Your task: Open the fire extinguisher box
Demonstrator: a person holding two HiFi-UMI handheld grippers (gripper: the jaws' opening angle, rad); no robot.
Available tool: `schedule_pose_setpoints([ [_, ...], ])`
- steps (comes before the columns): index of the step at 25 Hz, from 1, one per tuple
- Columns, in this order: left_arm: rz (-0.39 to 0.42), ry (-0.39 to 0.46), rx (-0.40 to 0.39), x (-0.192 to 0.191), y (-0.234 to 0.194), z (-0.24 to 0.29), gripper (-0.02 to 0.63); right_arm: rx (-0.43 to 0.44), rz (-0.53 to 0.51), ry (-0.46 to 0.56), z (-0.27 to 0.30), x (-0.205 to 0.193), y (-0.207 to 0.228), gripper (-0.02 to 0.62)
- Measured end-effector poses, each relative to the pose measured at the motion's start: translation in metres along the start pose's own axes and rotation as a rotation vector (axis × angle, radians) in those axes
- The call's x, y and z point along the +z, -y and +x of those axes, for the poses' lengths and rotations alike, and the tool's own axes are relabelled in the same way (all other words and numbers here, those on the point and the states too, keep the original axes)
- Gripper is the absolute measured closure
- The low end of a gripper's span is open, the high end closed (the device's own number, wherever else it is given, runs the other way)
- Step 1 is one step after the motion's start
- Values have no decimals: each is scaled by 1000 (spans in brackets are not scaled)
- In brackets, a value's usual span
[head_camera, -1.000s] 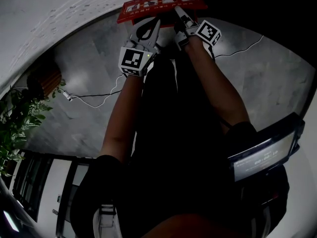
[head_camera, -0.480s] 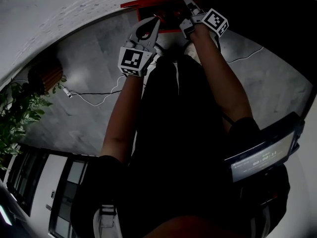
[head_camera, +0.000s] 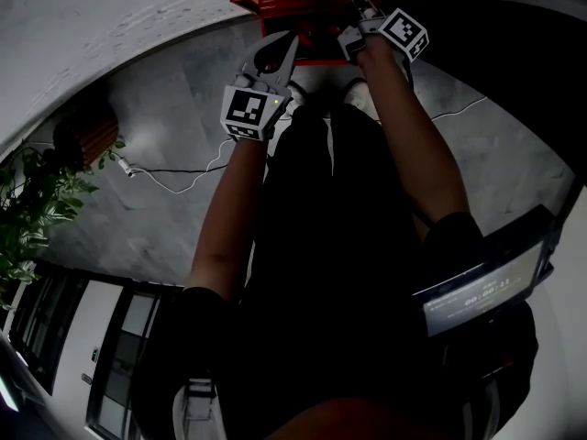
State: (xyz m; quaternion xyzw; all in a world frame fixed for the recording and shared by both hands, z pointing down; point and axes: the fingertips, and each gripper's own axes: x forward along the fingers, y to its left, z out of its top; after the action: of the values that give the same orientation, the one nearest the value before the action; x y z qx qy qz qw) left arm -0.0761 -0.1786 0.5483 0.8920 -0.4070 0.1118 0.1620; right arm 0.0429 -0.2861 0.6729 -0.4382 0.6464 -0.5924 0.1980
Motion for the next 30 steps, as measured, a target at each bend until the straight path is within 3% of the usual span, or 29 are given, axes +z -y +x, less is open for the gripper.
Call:
schedule_pose_setpoints([
  [9,5,-10,-6,3,-3,-2,604,5,-53,-30,7,2,-4,508],
  [12,3,-9,-4,4,-2,-3,604,6,-72,-52,3,-4,0,426],
  [14,4,-7,-7,4,-2,-3,604,16,-70,-64,-2,-7,3,431],
  [17,5,-3,-17,9,5,-6,604,71,-121,-96,-20,-14,-15,498],
  [19,-4,5,-25,16,12,-13,604,125,-195,-128,-38,-17,-43,554],
  [22,-11,22,-37,31,21,-24,604,202,-333,-164,-65,-19,-89,577],
  [30,22,85,-90,82,56,-74,604,419,-884,-246,-133,-41,-219,588],
])
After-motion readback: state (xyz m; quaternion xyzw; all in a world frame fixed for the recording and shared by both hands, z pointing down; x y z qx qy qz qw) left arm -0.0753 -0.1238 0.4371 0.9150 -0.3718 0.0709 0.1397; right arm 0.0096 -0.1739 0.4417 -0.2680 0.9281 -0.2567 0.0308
